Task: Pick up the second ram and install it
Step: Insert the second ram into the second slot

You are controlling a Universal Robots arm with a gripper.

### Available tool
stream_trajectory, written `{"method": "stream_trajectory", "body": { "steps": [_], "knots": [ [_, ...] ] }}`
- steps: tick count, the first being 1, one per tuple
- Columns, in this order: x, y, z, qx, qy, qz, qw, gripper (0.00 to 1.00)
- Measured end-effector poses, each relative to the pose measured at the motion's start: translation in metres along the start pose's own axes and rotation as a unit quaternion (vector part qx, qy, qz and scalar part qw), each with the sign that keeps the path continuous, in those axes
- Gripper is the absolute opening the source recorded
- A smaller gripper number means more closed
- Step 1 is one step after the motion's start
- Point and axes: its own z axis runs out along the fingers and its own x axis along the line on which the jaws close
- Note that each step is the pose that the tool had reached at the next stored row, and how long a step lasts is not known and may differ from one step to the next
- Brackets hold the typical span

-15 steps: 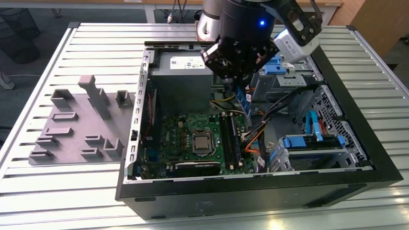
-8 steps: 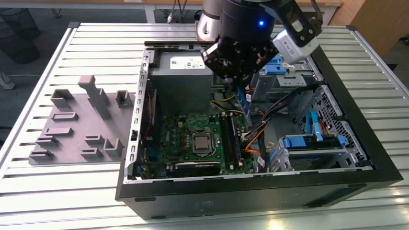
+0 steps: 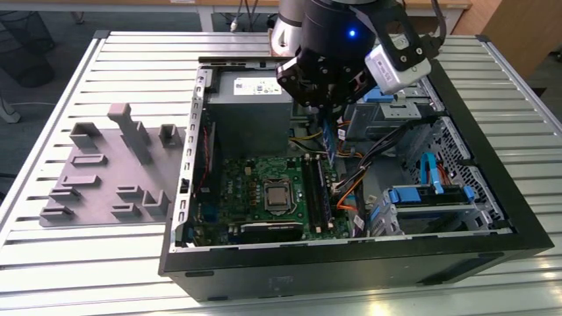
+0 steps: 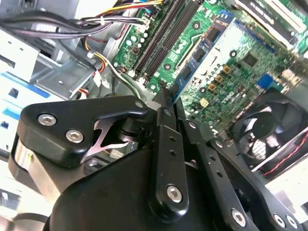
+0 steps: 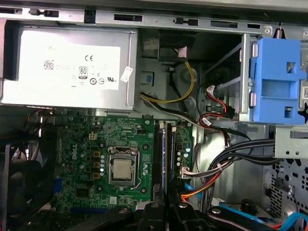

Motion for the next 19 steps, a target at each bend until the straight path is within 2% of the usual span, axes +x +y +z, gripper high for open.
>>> {"method": "stream_trajectory", "body": {
  "steps": [5,7,10,11,15,19],
  "knots": [
    [-0.0016,0.0,0.0011,0.0001,0.0009,0.001,1.0,0.14],
    [-0.0041,-0.0001,0.0029,0.0001,0.0041,0.001,1.0,0.14],
    [-0.007,-0.0002,0.0057,-0.0002,0.0135,0.002,0.9999,0.14],
    [-0.0072,-0.0002,0.0065,-0.0002,0.0152,0.002,0.9999,0.14],
    [-0.0072,-0.0003,0.0119,-0.0003,0.0195,0.002,0.9998,0.14],
    [-0.0071,-0.0004,0.016,-0.0003,0.0206,0.002,0.9998,0.14]
  ]
}}
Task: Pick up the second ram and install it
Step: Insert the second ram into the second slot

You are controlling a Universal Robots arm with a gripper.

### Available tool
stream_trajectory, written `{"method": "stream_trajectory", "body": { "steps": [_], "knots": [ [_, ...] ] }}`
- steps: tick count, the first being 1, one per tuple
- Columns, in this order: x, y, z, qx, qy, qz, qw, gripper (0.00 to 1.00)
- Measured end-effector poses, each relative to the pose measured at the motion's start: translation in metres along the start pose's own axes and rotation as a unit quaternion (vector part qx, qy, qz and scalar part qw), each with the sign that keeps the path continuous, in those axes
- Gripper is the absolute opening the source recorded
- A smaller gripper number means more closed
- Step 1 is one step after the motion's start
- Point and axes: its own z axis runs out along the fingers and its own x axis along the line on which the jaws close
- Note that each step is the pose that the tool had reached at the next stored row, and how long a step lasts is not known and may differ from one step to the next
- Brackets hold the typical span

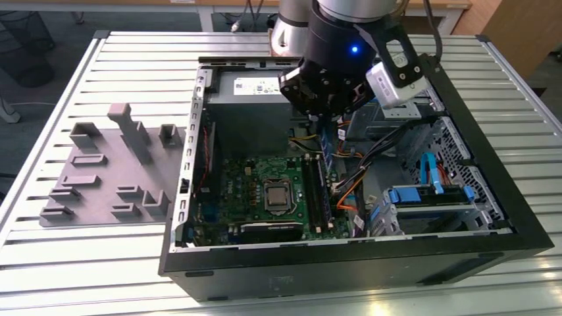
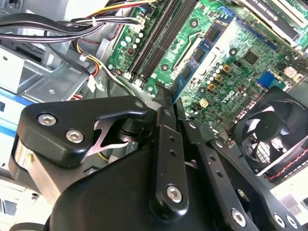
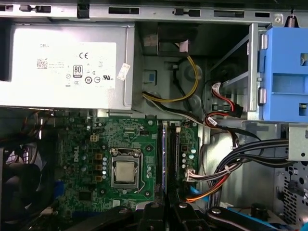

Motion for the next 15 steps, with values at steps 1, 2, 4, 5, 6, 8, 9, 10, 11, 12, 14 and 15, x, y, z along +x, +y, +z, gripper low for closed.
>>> {"method": "stream_trajectory", "body": {
  "steps": [1,2,4,5,6,8,9,10,11,12,14,15],
  "knots": [
    [0.0,0.0,0.0016,0.0,0.0,0.0,1.0,0.14],
    [0.0,-0.0001,0.0034,0.0,0.0001,0.0,1.0,0.14],
    [-0.0002,-0.0001,0.0072,-0.0001,0.0001,0.0,1.0,0.14],
    [-0.0002,-0.0002,0.009,0.0,0.0001,0.0,1.0,0.14],
    [-0.0002,-0.0002,0.0107,0.0,0.0001,0.0,1.0,0.14],
    [-0.0003,-0.0002,0.0136,0.0007,0.0001,0.0,1.0,0.14],
    [-0.0006,-0.0002,0.0154,0.0011,0.0001,0.0,1.0,0.14],
    [-0.0012,-0.0003,0.0172,0.0014,0.0002,0.0,1.0,0.14],
    [-0.0012,-0.0003,0.019,0.0014,0.0002,0.0,1.0,0.14],
    [-0.0012,-0.0004,0.0209,0.0014,0.0002,0.0,1.0,0.14],
    [-0.0021,-0.0006,0.0245,0.0013,0.0001,0.0,1.0,0.14],
    [-0.0028,-0.0007,0.0263,0.0013,0.0001,0.0,1.0,0.14]
  ]
}}
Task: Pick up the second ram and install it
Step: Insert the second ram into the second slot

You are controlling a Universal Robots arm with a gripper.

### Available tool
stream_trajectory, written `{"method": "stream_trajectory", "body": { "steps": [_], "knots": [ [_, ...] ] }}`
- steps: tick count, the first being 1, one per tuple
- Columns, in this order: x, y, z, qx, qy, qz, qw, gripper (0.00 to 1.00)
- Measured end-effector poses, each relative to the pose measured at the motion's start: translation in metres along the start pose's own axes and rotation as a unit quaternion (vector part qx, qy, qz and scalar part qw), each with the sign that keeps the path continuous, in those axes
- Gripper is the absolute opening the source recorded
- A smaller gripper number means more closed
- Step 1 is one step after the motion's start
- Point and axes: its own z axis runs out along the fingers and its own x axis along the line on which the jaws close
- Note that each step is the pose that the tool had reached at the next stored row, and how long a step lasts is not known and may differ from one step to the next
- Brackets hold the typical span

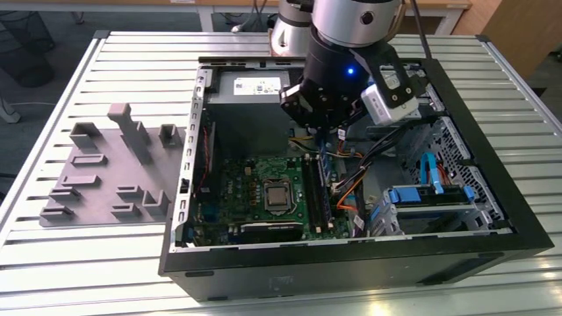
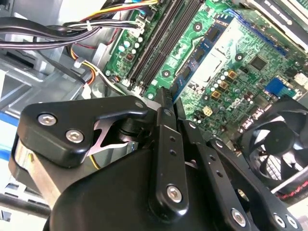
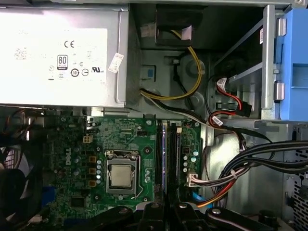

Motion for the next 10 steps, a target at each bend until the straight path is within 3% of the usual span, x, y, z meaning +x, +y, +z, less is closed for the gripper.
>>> {"method": "stream_trajectory", "body": {
  "steps": [10],
  "knots": [
    [-0.004,-0.0003,0.0181,-0.0001,0.0005,0.01,0.9999,0.14]
  ]
}}
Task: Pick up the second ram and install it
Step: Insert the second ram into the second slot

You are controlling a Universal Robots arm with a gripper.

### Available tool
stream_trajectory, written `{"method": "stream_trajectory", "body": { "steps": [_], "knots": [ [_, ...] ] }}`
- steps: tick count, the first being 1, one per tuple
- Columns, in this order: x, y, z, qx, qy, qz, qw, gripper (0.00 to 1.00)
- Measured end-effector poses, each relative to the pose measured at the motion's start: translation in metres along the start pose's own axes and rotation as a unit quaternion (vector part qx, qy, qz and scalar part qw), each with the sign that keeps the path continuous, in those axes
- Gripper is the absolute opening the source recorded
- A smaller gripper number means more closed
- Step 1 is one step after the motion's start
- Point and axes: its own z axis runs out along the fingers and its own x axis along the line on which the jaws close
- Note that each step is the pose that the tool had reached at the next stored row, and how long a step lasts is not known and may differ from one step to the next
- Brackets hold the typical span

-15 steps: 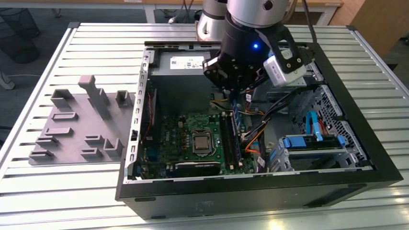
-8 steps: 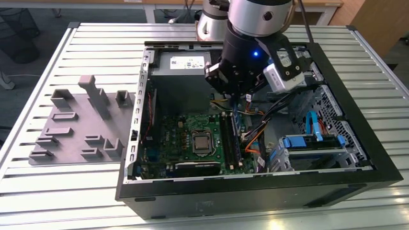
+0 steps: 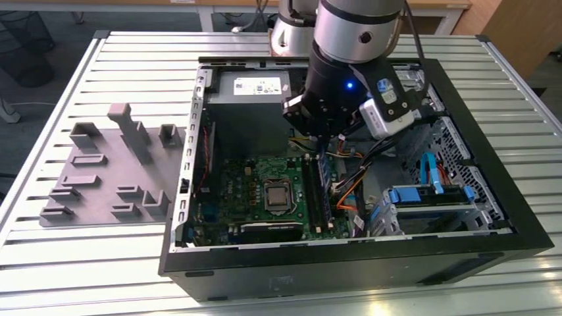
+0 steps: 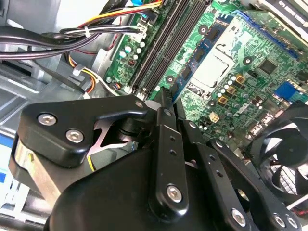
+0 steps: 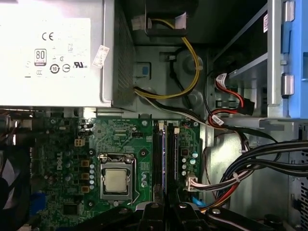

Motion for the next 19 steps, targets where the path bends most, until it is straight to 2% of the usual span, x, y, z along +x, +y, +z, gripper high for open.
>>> {"method": "stream_trajectory", "body": {
  "steps": [13,19],
  "knots": [
    [-0.0003,-0.0003,0.0239,0.0,0.0016,0.0,1.0,0.14],
    [-0.0005,-0.0005,0.0366,0.0,0.0045,0.0,1.0,0.14]
  ]
}}
